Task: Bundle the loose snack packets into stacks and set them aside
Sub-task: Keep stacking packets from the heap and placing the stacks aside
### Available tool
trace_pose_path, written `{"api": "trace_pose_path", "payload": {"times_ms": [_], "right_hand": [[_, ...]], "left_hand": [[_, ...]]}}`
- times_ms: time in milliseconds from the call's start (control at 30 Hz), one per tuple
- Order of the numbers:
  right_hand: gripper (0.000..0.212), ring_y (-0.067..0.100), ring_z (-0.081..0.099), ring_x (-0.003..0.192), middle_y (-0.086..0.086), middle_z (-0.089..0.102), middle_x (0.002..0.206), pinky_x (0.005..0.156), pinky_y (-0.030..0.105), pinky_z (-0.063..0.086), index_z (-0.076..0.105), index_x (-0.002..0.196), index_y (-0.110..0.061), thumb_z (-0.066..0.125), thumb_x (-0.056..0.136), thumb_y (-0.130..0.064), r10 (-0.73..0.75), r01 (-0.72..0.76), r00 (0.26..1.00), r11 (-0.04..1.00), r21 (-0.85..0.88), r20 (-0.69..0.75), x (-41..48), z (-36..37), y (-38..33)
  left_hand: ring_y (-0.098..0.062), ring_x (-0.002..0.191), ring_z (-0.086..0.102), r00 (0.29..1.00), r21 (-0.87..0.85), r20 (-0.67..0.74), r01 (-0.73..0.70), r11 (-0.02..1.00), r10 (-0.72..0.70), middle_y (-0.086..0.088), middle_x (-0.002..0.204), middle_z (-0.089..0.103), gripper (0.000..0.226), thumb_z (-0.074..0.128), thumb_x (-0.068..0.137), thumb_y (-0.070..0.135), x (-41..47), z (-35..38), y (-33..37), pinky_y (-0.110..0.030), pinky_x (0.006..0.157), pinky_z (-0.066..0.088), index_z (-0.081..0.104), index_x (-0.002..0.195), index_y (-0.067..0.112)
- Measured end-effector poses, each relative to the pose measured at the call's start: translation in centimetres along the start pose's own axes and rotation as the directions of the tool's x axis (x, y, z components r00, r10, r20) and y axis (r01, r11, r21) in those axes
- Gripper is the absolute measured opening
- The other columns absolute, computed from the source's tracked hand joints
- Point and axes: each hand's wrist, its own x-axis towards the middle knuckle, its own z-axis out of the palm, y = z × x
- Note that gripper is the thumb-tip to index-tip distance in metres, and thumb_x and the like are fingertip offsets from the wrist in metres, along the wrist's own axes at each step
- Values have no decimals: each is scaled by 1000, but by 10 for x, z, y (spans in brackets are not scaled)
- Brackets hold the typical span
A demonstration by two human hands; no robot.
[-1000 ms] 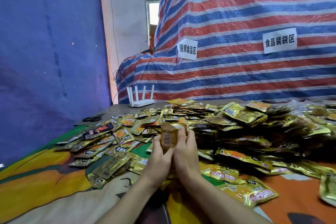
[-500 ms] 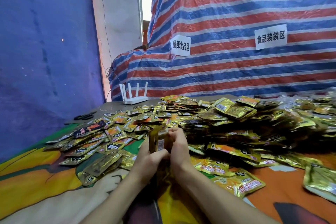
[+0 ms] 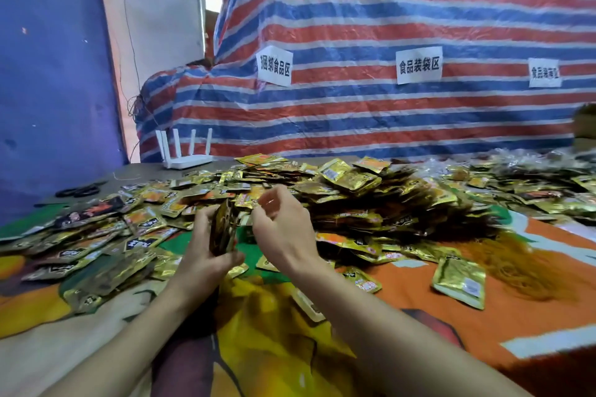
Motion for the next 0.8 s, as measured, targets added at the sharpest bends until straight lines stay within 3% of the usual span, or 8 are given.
{"api": "trace_pose_path", "payload": {"times_ms": [100,200,333,433,533,633,700,800], "right_hand": [[15,23,65,81,-4,70,83,83,43,54,64,90,-25,54,88,-37,-70,70,998,975,-212,5,-5,-42,14],[24,24,66,82,-2,72,84,78,38,55,69,86,-22,55,90,-41,-6,0,1000,875,-484,-11,-3,-97,35],[19,25,62,73,0,66,80,64,30,44,67,83,-21,58,86,-37,202,-166,978,582,-796,-57,0,-176,69],[5,24,59,75,-1,58,79,63,30,43,58,87,-21,57,82,-23,313,-193,947,379,-905,-71,-2,-220,95],[14,22,53,75,-4,51,78,58,29,40,44,80,-24,57,85,-23,364,-175,928,222,-959,-85,-8,-243,114],[20,18,52,71,-5,52,79,49,27,33,39,77,-23,54,88,-20,395,-192,912,168,-967,-112,-10,-251,127],[18,17,53,68,-2,55,80,49,27,36,40,78,-21,54,88,-15,384,-212,914,178,-961,-131,-9,-253,131],[24,16,49,64,0,52,80,48,29,36,37,77,-21,54,89,-10,366,-243,918,210,-947,-154,-9,-252,130]], "left_hand": [[-8,70,58,1000,41,3,-13,999,12,3,80,60,52,77,58,22,1,0,-5,-32,69,48,52,103,23],[-11,66,54,1000,4,9,8,1000,-8,-1,76,56,47,76,56,24,1,1,-5,-32,65,44,54,94,9],[-8,64,53,1000,-8,20,9,1000,-8,-10,79,55,41,70,58,19,-1,4,1,-36,66,41,54,93,3],[-10,64,53,999,-13,23,23,1000,-22,-10,80,54,42,70,57,19,-2,6,4,-35,66,41,55,93,3],[-19,70,53,1000,-8,19,23,1000,-23,-10,80,54,47,71,54,22,-3,6,6,-36,66,41,55,93,2],[-22,72,52,1000,-16,5,22,1000,-21,-11,80,54,60,74,47,32,-3,6,7,-37,68,40,55,93,0],[-23,72,52,1000,-13,-7,18,1000,-19,-12,80,54,66,72,44,40,-4,6,7,-38,69,41,55,93,-1],[-24,73,53,1000,-9,-7,24,1000,-24,-12,80,56,61,75,47,33,-4,6,7,-38,70,42,55,94,-2]]}}
